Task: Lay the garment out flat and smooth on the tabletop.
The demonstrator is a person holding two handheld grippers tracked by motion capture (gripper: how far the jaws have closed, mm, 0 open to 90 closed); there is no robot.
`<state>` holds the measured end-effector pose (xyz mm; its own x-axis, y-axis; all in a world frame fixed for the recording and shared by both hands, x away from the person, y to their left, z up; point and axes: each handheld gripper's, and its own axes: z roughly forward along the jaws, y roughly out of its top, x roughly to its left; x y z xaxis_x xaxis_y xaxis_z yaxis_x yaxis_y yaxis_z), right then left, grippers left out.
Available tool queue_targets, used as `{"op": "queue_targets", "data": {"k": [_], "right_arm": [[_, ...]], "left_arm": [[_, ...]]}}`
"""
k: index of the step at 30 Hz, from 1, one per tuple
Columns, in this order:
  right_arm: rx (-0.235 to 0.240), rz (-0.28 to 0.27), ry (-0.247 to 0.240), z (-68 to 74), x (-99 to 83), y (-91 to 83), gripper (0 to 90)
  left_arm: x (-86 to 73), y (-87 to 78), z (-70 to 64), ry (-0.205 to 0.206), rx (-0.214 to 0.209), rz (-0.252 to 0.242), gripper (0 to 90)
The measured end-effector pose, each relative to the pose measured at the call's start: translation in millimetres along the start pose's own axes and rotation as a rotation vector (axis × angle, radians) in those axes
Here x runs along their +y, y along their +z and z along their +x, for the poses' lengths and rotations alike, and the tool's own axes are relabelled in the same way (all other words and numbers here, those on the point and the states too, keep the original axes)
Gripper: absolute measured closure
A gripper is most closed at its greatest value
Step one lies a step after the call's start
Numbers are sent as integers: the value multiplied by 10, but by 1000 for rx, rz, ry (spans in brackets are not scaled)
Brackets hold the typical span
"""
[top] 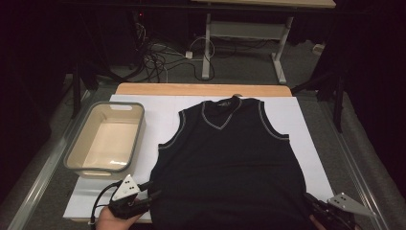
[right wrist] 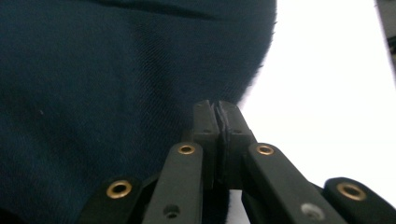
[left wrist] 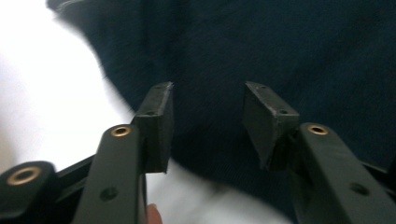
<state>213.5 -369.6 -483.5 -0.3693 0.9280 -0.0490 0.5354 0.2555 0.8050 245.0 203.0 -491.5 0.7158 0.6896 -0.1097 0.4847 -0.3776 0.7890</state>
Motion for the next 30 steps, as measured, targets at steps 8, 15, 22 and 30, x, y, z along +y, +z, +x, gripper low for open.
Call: {"op": "queue_targets", "data": {"k": [8, 15, 22, 30], "right_arm": [[-102, -44, 51, -119, -356, -458, 886], [-93, -39, 81, -107, -477, -551, 815], [-27, -68, 96, -116, -365, -499, 593], [33, -93, 71, -102, -132, -266, 559]], "left_arm": [[231, 220, -52, 51, -59, -12, 485], [291, 313, -44, 41, -39, -4, 452], [128, 232, 16, -28, 76, 71, 436], [53, 189, -115, -93, 78, 99, 610]]}}
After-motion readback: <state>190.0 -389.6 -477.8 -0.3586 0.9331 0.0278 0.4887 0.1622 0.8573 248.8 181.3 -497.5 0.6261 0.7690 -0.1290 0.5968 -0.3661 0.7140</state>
